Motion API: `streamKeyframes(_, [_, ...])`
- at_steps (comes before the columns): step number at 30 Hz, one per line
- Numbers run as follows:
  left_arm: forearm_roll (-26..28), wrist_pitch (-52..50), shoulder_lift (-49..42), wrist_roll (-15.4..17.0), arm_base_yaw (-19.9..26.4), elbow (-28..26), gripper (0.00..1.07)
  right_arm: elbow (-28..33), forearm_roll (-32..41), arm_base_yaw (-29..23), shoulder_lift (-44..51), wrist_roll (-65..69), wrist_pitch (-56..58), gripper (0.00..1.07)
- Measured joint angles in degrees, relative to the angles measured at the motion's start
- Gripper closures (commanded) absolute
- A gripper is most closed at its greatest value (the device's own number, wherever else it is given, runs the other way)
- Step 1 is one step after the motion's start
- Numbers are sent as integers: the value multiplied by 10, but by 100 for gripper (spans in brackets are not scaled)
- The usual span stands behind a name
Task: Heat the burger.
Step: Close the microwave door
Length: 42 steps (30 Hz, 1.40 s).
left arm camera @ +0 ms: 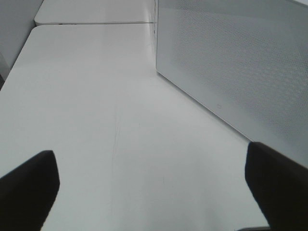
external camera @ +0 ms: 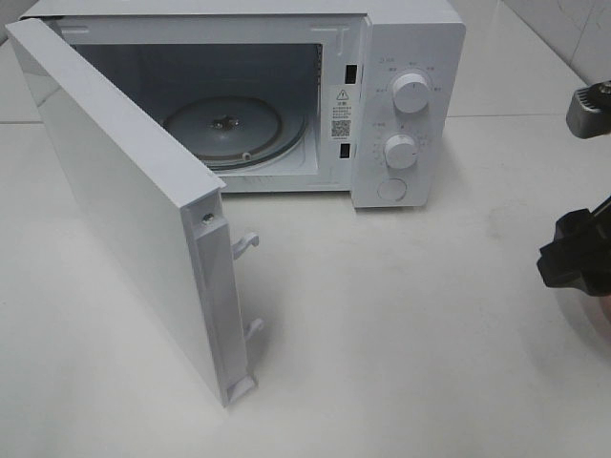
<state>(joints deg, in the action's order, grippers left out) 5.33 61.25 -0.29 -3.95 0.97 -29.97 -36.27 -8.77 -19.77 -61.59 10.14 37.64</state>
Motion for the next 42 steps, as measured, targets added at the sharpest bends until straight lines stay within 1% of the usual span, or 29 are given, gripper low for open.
streamKeyframes(1, [0,0,0,0,0,0,8,0,0,0,0,0,0,37])
streamKeyframes(3, [0,0,0,0,0,0,8,-8,36,0,28,-36,44,37])
streamKeyframes(5, [0,0,0,0,0,0,8,-8,41,0,37,-39,53,37])
streamKeyframes(6, [0,0,0,0,0,0,8,-8,46,0,57,-42,69,37])
streamKeyframes(8, [0,0,0,0,0,0,8,-8,46,0,65,-42,77,37])
streamKeyframes(15, [0,0,0,0,0,0,8,-8,46,0,154,-42,124,37])
streamKeyframes(21, [0,0,0,0,0,0,8,-6,46,0,206,-47,141,37])
streamKeyframes(23, [0,0,0,0,0,0,8,3,46,0,245,-52,143,37])
streamKeyframes(25, [0,0,0,0,0,0,8,7,46,0,256,-52,144,37])
streamKeyframes(26, [0,0,0,0,0,0,8,19,46,0,286,-53,148,37])
streamKeyframes(28, [0,0,0,0,0,0,8,23,46,0,299,-53,148,37])
streamKeyframes(30, [0,0,0,0,0,0,8,38,46,3,344,-53,150,37])
streamKeyframes(31, [0,0,0,0,0,0,8,38,46,3,344,-53,150,37])
streamKeyframes(33, [0,0,0,0,0,0,8,52,46,28,385,-53,149,37])
streamKeyframes(34, [0,0,0,0,0,0,8,52,46,28,385,-53,149,37])
streamKeyframes(35, [0,0,0,0,0,0,8,57,46,52,411,-53,150,37])
streamKeyframes(36, [0,0,0,0,0,0,8,57,46,52,411,-53,150,37])
streamKeyframes(37, [0,0,0,0,0,0,8,60,46,80,439,-53,150,37])
streamKeyframes(38, [0,0,0,0,0,0,8,60,46,92,453,-53,150,38])
streamKeyframes(39, [0,0,0,0,0,0,8,60,46,92,453,-53,150,38])
streamKeyframes(40, [0,0,0,0,0,0,8,60,46,107,477,-53,150,38])
streamKeyframes(42, [0,0,0,0,0,0,8,60,46,113,490,-53,150,38])
